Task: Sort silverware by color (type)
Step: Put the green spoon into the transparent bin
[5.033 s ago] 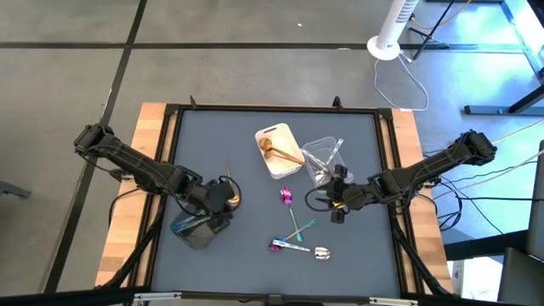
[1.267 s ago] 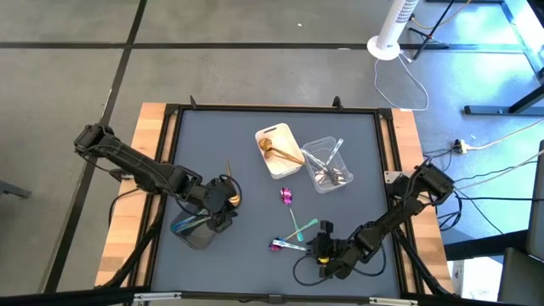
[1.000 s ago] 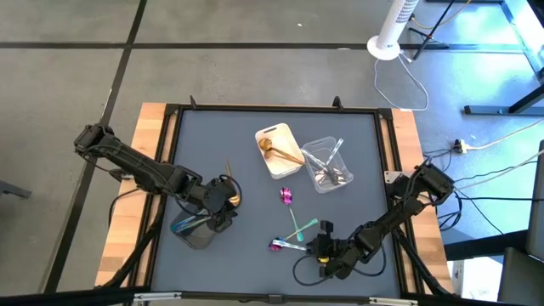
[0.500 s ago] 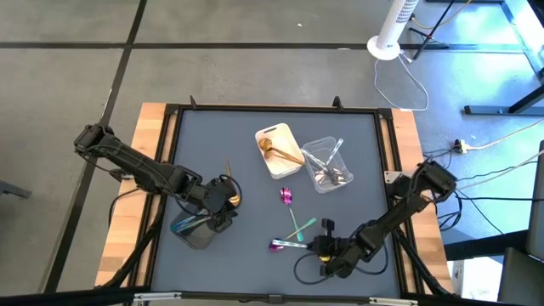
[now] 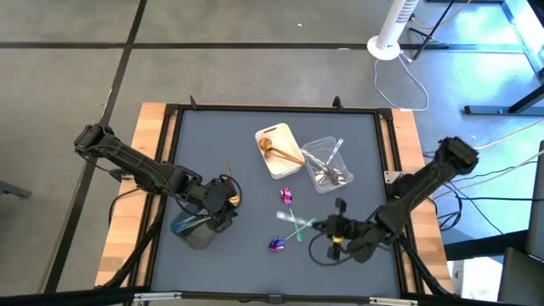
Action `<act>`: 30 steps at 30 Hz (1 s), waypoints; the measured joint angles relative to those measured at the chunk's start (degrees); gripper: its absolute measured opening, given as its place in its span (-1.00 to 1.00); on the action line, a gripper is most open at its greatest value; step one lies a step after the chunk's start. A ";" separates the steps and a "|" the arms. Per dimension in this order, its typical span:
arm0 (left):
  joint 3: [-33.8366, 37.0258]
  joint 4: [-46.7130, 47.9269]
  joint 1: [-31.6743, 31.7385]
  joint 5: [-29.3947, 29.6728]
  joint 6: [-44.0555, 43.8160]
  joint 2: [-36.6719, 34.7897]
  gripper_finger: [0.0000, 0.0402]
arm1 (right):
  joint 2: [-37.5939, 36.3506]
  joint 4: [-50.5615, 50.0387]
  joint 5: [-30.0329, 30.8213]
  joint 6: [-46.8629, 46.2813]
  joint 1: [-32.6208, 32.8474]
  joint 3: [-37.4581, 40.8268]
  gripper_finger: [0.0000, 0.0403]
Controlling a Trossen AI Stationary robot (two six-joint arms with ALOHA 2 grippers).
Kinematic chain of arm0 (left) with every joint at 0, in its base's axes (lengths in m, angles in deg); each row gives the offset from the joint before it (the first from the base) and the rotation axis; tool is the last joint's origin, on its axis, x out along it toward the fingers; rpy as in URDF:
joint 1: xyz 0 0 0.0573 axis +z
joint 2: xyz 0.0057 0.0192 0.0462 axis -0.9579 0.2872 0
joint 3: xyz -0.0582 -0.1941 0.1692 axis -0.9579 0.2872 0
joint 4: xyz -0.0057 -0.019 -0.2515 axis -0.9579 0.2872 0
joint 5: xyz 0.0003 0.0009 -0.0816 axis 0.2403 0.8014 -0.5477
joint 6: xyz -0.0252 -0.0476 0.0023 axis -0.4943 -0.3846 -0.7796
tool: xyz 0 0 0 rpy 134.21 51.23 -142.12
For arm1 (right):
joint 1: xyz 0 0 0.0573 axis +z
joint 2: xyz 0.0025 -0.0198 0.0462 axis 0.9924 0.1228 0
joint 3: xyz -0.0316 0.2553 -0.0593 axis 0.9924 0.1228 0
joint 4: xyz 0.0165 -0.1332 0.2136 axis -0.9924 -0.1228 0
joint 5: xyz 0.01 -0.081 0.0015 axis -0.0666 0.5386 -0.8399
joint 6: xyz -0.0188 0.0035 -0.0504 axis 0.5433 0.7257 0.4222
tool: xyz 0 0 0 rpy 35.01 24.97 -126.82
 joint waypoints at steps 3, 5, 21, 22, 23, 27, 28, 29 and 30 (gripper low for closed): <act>0.00 -0.02 -0.01 0.02 0.00 0.00 -0.39 | -5.05 -4.19 2.05 1.12 -1.88 0.00 -0.98; 0.00 -0.04 -0.01 0.04 0.24 0.00 -0.39 | -8.43 -6.72 3.06 1.90 -3.57 0.00 -0.98; 0.00 -0.33 -0.01 3.06 0.39 0.00 -0.39 | -21.69 -21.59 6.81 7.13 -22.62 4.35 -0.99; 0.00 -0.31 0.01 3.06 0.37 0.00 -0.39 | -21.67 -20.92 6.74 7.24 -23.58 5.73 -0.99; 0.00 -0.32 0.01 3.06 0.37 0.00 -0.39 | -21.67 -20.48 6.71 7.21 -24.58 7.25 -0.99; 0.00 -0.31 0.00 3.06 0.37 0.00 -0.39 | -21.65 -15.12 6.63 7.28 -28.09 13.84 -0.99; 0.00 -0.35 0.00 3.06 0.38 0.00 -0.39 | -21.65 -13.69 6.37 7.30 -28.88 15.29 -0.99; 0.00 -0.33 0.01 3.06 0.39 0.02 -0.39 | -21.65 -11.85 6.20 7.31 -29.68 16.68 -0.99; 0.00 -0.33 0.01 3.06 0.37 0.00 -0.39 | -21.65 -9.95 5.91 7.35 -30.48 17.99 -0.99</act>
